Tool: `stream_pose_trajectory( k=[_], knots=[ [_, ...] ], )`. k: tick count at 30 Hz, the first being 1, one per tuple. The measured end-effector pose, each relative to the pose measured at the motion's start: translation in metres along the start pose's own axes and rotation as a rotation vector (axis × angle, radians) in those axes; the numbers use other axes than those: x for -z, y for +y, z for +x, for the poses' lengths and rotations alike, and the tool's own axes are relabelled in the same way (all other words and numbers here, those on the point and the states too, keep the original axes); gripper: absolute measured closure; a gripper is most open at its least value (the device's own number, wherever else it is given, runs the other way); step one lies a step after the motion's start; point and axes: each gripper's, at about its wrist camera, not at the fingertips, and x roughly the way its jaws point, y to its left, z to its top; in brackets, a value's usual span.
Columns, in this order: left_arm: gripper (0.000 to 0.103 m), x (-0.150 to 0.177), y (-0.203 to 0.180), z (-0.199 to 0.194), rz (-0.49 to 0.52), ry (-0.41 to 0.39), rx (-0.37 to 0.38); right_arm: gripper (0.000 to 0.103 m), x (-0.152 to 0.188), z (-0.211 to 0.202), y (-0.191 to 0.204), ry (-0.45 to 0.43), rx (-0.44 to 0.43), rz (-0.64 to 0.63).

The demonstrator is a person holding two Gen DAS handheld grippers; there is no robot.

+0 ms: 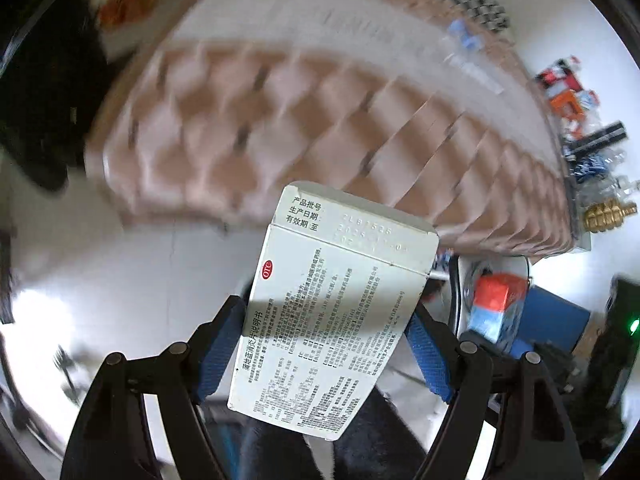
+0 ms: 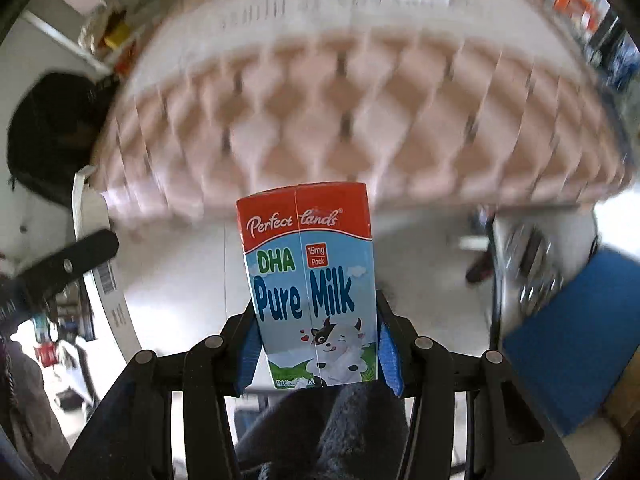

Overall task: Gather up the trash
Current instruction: 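Carry the medicine box and milk carton over the bin and open both grippers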

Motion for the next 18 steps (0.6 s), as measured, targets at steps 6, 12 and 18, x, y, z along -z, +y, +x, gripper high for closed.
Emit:
stream_pose_trajectory(
  k=[6, 12, 18],
  knots=[
    [0.025, 0.024, 0.057, 0.122, -0.158, 0.146, 0.071, 0.051, 0.038, 0.133, -0.017, 0.139, -0.008, 0.047],
    [0.024, 0.034, 0.099, 0.274, -0.218, 0.295, 0.135, 0.051, 0.042, 0.278, -0.048, 0.226, -0.043, 0.104],
    [0.011, 0.051, 0.136, 0.36, -0.25, 0.33, 0.116, 0.05, 0.041, 0.397, -0.065, 0.287, -0.068, 0.135]
  ],
)
